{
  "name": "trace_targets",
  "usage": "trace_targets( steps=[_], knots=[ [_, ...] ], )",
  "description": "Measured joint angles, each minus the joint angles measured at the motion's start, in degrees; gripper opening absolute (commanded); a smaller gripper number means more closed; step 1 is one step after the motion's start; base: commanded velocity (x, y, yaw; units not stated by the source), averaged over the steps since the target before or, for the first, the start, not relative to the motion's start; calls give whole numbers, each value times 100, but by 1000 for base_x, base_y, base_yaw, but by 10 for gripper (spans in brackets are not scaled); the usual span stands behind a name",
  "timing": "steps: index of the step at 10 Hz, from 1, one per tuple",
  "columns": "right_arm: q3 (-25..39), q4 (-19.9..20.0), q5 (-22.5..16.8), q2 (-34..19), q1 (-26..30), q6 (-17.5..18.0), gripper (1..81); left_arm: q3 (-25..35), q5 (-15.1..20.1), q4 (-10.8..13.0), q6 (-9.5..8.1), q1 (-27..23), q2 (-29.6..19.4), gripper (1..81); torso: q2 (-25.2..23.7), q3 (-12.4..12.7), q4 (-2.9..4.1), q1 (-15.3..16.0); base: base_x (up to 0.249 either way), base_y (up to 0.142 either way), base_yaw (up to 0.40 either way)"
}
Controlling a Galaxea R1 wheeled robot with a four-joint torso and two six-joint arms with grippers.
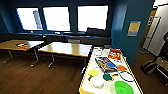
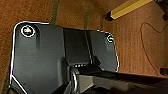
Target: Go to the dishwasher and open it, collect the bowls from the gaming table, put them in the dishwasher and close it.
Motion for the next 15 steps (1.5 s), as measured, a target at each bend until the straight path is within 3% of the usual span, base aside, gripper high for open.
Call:
trace_targets(
  steps=[4,7,9,10,12,15],
  knots=[
    [-286,0,-391,-33,352,247,811,138,-2,0,-24,-17,-72,811,0,-144,0,0,0,0,0],
    [-684,-2,-544,-10,653,909,811,138,0,0,-24,-35,-68,811,2,-243,0,5,0,0,0],
    [-1001,-2,-612,100,794,1852,811,138,-6,0,-41,-35,-50,811,2,-245,0,5,0,0,0],
    [-1122,-7,-664,161,855,2088,811,138,-4,0,-41,-35,-55,811,4,-245,0,5,0,0,0],
    [-1517,-18,-924,354,992,2382,811,138,-9,0,-44,-35,-55,811,4,-245,0,5,0,0,0],
    [-2021,-44,-1392,552,1384,2550,811,135,-6,0,-44,-35,-55,811,4,-247,0,5,0,0,0]
  ],
)
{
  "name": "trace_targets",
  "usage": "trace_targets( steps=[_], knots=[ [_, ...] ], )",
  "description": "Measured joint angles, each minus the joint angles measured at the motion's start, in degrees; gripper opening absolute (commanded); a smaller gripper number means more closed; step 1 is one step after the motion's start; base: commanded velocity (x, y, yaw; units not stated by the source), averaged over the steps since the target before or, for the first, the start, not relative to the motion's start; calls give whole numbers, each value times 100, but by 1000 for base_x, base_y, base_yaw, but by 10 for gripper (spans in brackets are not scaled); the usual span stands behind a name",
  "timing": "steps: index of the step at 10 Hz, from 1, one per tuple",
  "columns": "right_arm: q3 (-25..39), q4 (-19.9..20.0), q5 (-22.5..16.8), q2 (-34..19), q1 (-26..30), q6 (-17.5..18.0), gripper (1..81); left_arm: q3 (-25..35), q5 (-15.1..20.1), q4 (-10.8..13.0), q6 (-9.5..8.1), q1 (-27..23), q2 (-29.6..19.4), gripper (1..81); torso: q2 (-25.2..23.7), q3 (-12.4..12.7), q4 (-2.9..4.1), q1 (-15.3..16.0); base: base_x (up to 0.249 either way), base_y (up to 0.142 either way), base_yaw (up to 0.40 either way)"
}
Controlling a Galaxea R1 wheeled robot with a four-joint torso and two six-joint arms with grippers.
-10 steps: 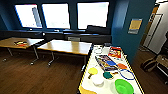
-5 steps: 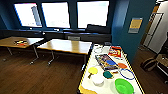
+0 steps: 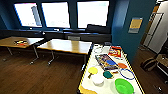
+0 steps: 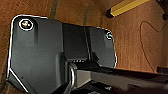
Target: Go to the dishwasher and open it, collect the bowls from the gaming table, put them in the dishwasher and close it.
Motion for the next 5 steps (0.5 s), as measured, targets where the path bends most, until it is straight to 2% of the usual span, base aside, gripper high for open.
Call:
trace_targets(
  steps=[5],
  knots=[
    [-184,-22,-179,510,135,43,811,-16,-2,0,0,0,16,811,2,0,0,2,0,0,0]
  ],
)
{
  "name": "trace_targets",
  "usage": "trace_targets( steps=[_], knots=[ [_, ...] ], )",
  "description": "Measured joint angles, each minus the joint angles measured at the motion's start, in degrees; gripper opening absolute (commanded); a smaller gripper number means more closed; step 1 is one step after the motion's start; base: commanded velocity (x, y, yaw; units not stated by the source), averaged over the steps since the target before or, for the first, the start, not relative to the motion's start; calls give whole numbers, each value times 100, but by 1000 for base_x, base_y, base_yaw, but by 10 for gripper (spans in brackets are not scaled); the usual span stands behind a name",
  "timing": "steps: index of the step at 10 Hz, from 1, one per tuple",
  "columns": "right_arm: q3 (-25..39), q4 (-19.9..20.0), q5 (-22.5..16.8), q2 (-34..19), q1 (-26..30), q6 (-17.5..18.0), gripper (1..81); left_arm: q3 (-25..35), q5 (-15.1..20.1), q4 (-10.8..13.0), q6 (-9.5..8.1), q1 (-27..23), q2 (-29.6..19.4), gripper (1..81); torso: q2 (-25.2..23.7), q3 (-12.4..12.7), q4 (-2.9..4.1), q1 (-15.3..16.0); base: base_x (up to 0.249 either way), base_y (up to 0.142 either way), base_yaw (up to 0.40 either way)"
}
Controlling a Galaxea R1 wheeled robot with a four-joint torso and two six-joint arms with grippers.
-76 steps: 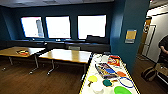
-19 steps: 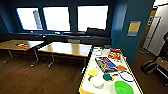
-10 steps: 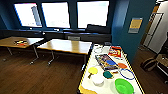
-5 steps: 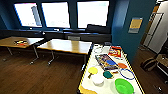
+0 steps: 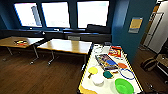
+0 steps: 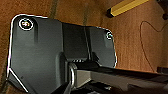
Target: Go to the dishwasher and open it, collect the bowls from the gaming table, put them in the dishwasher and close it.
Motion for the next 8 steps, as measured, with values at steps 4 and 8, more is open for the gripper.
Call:
trace_targets(
  steps=[4,8],
  knots=[
    [-472,0,-35,319,18,106,811,-59,5,0,2,0,15,811,0,-2,0,0,0,0,0],
    [-968,-7,-380,383,267,190,811,-105,0,0,0,-2,48,811,0,-2,0,2,0,0,0]
  ],
)
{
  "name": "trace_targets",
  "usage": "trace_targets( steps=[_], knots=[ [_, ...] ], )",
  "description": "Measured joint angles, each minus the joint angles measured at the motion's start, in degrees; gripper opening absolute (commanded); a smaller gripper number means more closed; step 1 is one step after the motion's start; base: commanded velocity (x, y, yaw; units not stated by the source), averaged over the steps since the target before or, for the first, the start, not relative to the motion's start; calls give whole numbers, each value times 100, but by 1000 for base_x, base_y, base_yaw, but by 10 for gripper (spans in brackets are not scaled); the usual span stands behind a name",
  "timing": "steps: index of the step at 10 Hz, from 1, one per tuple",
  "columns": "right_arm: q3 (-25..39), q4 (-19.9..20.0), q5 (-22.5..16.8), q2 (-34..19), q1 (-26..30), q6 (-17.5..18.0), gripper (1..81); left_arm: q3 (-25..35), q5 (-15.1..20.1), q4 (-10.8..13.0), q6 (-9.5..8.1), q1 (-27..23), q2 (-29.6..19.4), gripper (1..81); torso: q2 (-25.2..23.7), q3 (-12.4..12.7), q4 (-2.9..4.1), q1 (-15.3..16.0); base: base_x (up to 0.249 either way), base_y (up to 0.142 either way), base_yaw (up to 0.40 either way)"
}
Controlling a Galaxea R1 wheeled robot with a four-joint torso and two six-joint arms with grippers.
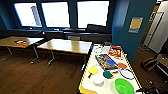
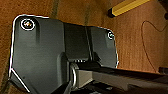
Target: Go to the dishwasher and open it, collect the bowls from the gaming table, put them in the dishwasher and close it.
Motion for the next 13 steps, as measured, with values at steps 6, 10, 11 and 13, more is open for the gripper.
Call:
trace_targets(
  steps=[6,10,11,13],
  knots=[
    [-597,13,-48,194,-87,2,811,-28,0,0,0,-15,24,811,2,0,0,2,0,0,0],
    [-611,18,-59,391,-67,2,811,-33,2,0,0,-61,46,811,2,-2,0,2,0,0,0],
    [-622,16,-56,375,-48,2,811,-59,2,0,0,-63,63,811,2,-2,0,2,0,0,0],
    [-623,16,-59,380,-59,2,811,-116,5,0,0,-65,124,811,2,-2,0,2,0,0,0]
  ],
)
